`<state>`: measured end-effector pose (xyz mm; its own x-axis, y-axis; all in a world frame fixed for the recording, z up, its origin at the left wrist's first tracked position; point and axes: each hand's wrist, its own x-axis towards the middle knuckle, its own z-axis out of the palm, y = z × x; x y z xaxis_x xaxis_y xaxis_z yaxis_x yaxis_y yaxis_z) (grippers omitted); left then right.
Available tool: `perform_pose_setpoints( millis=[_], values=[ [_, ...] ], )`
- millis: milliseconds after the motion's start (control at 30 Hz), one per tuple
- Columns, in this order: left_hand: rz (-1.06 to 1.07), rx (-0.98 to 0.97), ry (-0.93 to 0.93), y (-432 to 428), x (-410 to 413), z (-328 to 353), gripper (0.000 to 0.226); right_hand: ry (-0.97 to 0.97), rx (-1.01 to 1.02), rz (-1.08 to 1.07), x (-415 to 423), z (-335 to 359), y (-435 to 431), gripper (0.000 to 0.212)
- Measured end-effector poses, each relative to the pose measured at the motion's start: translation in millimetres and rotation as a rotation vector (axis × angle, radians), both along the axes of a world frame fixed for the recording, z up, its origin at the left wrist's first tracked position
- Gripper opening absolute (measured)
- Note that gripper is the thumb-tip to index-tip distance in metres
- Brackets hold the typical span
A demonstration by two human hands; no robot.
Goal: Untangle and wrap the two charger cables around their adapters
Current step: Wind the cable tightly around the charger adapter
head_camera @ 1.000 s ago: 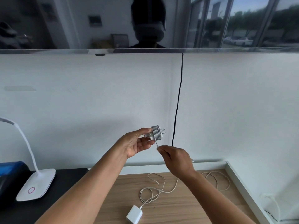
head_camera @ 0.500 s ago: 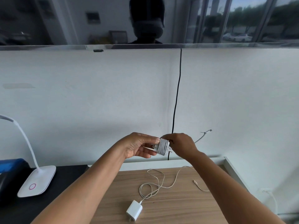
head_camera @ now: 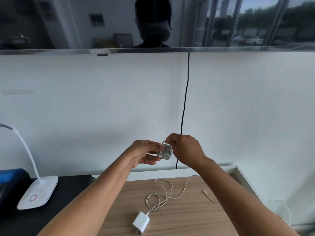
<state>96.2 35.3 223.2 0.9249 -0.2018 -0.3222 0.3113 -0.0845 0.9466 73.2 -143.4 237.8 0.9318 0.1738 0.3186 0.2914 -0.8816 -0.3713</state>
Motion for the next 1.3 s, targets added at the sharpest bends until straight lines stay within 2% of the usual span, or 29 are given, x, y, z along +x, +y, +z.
perform_pose_setpoints(
  millis=[167,333,567,700,900,1000,1067,1167,1300],
  values=[
    [0.064,-0.056,-0.026,3.5,2.7,1.4,0.026,-0.087,0.020,0.042,-17.3,-13.8,5.7,0.026],
    [0.106,-0.164,0.019,10.2,4.0,2.7,0.028,-0.136,0.119,0.048,-27.6,-26.2,10.2,0.021],
    [0.122,-0.296,0.078,13.4,3.6,6.1,0.017,-0.044,0.224,0.061,-32.6,-48.4,12.8,0.020],
    [0.103,-0.331,0.118,9.6,1.9,7.4,0.020,0.096,0.283,0.074,-26.1,-58.7,11.9,0.021],
    [-0.035,-0.194,0.128,15.1,1.2,8.1,0.026,0.304,0.363,0.026,-7.9,-57.2,-4.6,0.023],
    [-0.123,-0.134,0.154,16.9,1.0,8.7,0.032,0.342,0.482,-0.019,1.5,-45.7,-11.6,0.041],
    [-0.180,-0.080,0.160,17.1,1.9,8.6,0.036,0.409,0.606,-0.043,6.5,-37.0,-17.1,0.035],
    [-0.241,0.037,0.132,17.3,4.9,7.7,0.033,0.494,0.689,0.008,10.7,-22.4,-20.0,0.015],
    [-0.234,0.144,0.089,17.8,8.4,5.8,0.037,0.513,0.717,0.023,10.9,-14.3,-12.5,0.014]
  ],
)
